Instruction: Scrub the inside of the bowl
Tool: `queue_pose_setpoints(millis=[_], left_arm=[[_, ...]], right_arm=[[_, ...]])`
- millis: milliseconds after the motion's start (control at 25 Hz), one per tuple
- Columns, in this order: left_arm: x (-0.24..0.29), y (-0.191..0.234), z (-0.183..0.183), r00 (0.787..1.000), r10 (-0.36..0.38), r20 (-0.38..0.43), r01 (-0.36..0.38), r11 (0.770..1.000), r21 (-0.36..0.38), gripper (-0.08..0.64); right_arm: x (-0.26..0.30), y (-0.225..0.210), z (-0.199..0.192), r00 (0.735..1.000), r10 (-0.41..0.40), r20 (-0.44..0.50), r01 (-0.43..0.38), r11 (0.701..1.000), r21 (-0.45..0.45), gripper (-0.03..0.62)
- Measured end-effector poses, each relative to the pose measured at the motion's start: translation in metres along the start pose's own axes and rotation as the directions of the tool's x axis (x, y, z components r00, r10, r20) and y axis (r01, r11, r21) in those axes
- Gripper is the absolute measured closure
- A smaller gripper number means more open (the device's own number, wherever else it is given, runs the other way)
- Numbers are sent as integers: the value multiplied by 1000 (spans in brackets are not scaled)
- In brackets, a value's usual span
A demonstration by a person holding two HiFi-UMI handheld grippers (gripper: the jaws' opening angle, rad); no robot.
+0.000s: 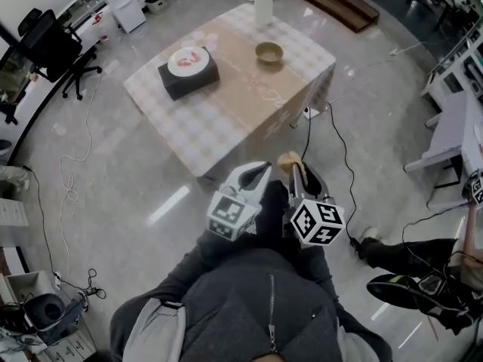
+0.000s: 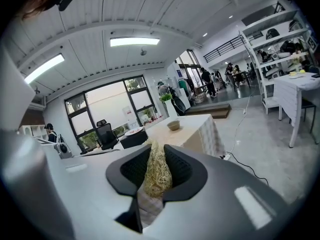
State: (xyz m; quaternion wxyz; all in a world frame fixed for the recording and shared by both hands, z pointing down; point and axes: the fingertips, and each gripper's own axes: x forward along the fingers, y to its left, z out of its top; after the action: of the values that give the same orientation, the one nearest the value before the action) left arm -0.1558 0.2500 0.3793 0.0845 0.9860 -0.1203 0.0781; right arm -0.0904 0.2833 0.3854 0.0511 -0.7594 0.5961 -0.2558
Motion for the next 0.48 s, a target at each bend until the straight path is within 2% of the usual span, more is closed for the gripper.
queue_pose_setpoints(millis=[480], left_arm=[[40, 15, 0, 1000, 22, -5, -22, 999, 31, 551]], right_arm=[[39, -26, 20, 1000, 13, -4, -13, 1000, -11, 520]])
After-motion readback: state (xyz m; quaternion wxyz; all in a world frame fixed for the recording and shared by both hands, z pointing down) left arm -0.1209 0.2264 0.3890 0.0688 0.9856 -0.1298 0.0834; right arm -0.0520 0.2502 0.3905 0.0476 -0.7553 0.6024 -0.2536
